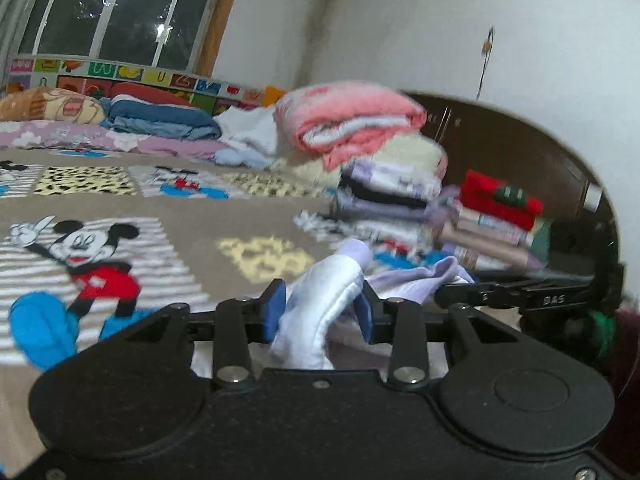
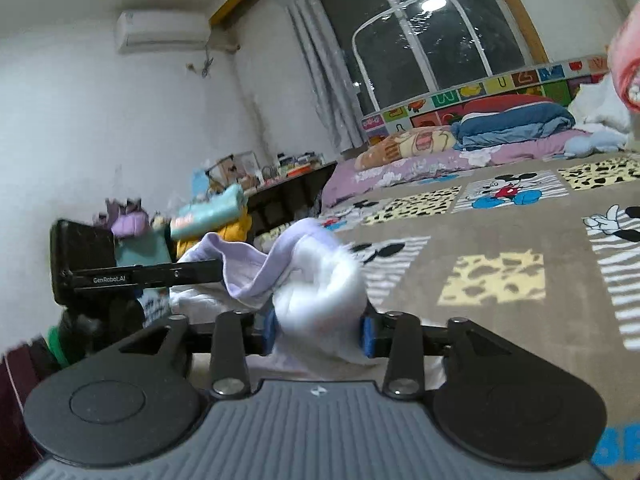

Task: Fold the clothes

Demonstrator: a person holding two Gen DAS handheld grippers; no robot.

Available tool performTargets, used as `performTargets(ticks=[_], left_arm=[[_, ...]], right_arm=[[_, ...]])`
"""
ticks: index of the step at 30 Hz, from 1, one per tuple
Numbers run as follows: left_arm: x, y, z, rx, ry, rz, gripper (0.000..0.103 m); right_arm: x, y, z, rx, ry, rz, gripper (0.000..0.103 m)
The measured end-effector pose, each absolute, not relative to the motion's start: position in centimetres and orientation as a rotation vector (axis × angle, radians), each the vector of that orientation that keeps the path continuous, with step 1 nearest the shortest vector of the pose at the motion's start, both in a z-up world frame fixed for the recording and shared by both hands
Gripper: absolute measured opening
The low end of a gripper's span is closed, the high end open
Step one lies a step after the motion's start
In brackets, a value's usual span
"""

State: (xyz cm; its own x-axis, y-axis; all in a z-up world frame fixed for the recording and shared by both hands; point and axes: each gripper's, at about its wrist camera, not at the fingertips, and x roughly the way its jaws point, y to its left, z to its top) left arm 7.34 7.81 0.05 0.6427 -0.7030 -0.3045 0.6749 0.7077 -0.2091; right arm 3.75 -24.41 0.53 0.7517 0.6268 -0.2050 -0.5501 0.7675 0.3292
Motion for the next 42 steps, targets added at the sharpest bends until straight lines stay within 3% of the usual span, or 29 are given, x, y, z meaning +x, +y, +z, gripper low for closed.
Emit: performTargets(ticks=[10, 12, 14, 21, 26, 29, 33, 36, 39, 42], left_arm=[[2.5, 5.1, -4.4, 0.273, 0.44, -0.715, 0.043], [1.6, 4.6, -4.8, 0.346, 0.419, -0.714, 0.057], [0.7, 4.3, -4.8, 0.385, 0.409, -0.733, 0.064], [-0.3, 8.1, -1.9, 0.166, 0.356, -0.804, 0.063], [2.4, 10.0, -0.8, -0.114, 0.289, -0.669, 0.063], [4.3, 8.9, -1.4, -0.148, 0.299, -0.604, 0.061], [6.0, 6.4, -3.3, -0.092, 0.376, -0.616, 0.058], [5.1, 3.7, -5.7, 0.111, 0.451, -0.631, 0.059], [3.4, 1.9, -7.8, 0.32, 0.397, -0.576, 0.059], [3.0, 2.3, -7.8, 0.307, 0.382, -0.582, 0.061]], right_arm=[[-2.9, -21.2, -1.8, -0.013, 0.381, 0.603, 0.053], [-3.4, -21.4, -2.2, -0.022, 0.391, 0.584, 0.053], [-4.0, -21.4, -2.5, -0.046, 0.398, 0.577, 0.053], [-6.1, -23.4, -0.9, 0.04, 0.341, 0.578, 0.052], [-4.4, -24.2, 0.1, 0.139, 0.303, 0.508, 0.05], [-2.3, -23.8, 0.5, 0.142, 0.289, 0.481, 0.047], [0.6, -22.5, 0.4, 0.133, 0.293, 0.468, 0.046], [2.1, -21.2, -2.2, 0.055, 0.375, 0.453, 0.045], [2.2, -20.4, -5.7, -0.04, 0.43, 0.428, 0.045], [2.2, -20.1, -5.7, -0.064, 0.414, 0.435, 0.045]])
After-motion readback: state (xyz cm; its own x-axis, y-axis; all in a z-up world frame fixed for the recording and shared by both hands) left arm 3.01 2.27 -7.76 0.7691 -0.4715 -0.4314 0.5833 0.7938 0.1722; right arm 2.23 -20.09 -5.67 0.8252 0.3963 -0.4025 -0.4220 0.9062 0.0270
